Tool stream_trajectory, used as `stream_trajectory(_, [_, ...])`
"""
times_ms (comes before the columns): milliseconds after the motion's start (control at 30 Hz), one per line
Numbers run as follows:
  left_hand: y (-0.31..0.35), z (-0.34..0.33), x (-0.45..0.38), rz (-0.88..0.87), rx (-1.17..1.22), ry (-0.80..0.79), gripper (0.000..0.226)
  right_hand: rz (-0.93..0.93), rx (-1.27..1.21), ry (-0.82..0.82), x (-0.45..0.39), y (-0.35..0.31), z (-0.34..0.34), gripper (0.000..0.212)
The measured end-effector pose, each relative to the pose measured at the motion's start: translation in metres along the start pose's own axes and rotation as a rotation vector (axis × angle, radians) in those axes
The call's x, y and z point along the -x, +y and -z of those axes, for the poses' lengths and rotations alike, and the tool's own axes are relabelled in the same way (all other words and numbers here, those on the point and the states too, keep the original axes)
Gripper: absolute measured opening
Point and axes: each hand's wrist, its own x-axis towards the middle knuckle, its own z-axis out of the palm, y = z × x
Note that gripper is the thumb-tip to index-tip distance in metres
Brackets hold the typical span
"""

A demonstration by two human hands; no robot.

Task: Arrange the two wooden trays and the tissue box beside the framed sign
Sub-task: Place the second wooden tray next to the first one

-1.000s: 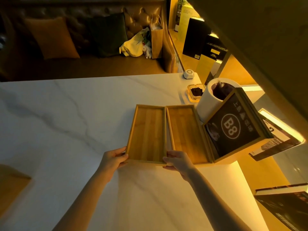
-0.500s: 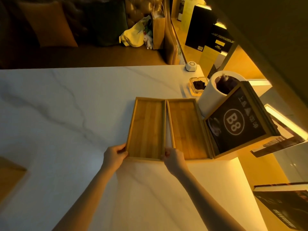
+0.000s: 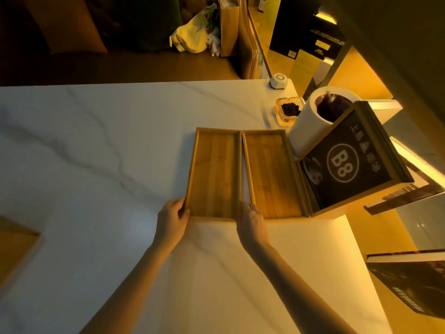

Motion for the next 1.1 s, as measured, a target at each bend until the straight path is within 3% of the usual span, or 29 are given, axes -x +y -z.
stream_trajectory(133, [-0.007,-0.017,0.024,-0.195,-0.256,0.064,0.051,0.21,0.089,0.158,0.027,0.004,-0.013,0.043])
stream_trajectory(233, [-0.015,-0.029,0.038,-0.187,-0.373,0.007,0.066,0.281,0.278,0.157,0.041,0.006,-0.028,0.045])
stream_trajectory(333, [-0.021,-0.037,0.044,-0.133,-0.376,-0.05,0.076,0.254,0.392,0.072,0.043,0.013,-0.04,0.056])
stream_trajectory(500, [-0.019,-0.039,0.046,-0.126,-0.355,-0.053,0.075,0.218,0.425,-0.005,0.044,0.017,-0.038,0.069])
stream_trajectory(800, [-0.015,-0.049,0.048,-0.131,-0.354,-0.076,0.1,0.206,0.414,0.02,0.047,0.029,-0.032,0.067])
stream_trajectory(1100, [-0.008,-0.056,0.054,-0.136,-0.336,-0.078,0.098,0.205,0.435,0.007,0.046,0.041,-0.027,0.066])
